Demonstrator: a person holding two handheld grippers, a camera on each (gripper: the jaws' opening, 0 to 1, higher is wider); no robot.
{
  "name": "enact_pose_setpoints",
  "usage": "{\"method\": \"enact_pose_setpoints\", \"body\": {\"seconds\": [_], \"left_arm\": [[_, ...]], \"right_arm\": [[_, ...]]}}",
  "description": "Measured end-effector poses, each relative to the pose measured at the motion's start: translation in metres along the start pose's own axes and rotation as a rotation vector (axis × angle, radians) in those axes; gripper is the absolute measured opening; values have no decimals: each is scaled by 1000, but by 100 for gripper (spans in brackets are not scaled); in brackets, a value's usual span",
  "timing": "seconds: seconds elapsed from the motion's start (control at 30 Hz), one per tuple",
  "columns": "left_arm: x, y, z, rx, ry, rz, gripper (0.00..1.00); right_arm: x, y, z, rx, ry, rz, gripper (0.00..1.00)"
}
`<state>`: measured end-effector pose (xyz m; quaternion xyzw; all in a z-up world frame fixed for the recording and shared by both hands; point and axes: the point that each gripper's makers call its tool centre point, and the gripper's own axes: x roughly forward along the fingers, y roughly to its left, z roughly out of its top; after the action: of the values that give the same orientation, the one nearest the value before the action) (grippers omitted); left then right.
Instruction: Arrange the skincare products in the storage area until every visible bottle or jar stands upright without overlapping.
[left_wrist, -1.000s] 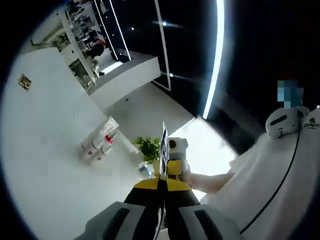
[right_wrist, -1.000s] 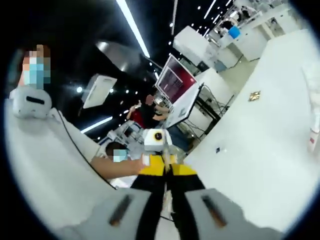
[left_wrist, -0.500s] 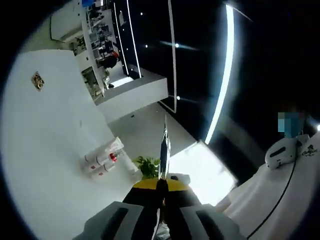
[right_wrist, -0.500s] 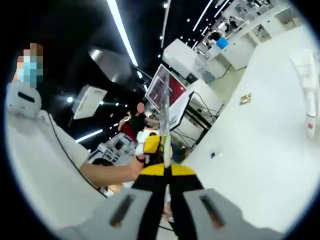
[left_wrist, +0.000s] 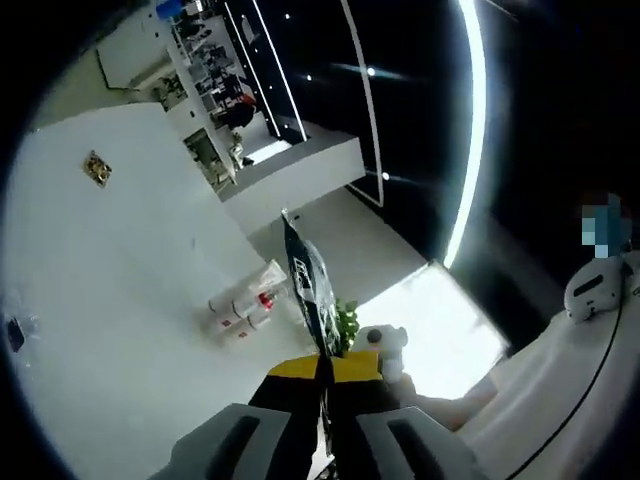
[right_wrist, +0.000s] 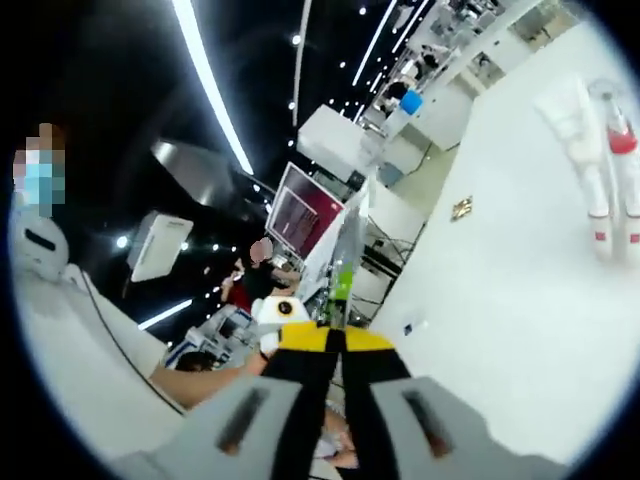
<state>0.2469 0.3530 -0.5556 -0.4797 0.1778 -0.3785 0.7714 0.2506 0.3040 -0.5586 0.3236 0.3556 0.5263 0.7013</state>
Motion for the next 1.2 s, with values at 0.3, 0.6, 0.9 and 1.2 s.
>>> {"method": "enact_pose_setpoints", "body": {"seconds": [0.3, 0.6, 0.9, 1.2], "left_arm": [[6, 19, 3, 20, 21, 81, 0], [27, 48, 4, -15, 38, 208, 0], [53, 70, 12, -7, 53, 296, 0], [69, 70, 32, -45, 1, 254, 0]], "right_arm": [[-3, -26, -6, 27, 6, -110, 3], [-3, -49, 9, -13, -18, -192, 2], [-7, -71, 31, -32, -39, -260, 2], [-6, -80, 57, 73, -138, -238, 2]]}}
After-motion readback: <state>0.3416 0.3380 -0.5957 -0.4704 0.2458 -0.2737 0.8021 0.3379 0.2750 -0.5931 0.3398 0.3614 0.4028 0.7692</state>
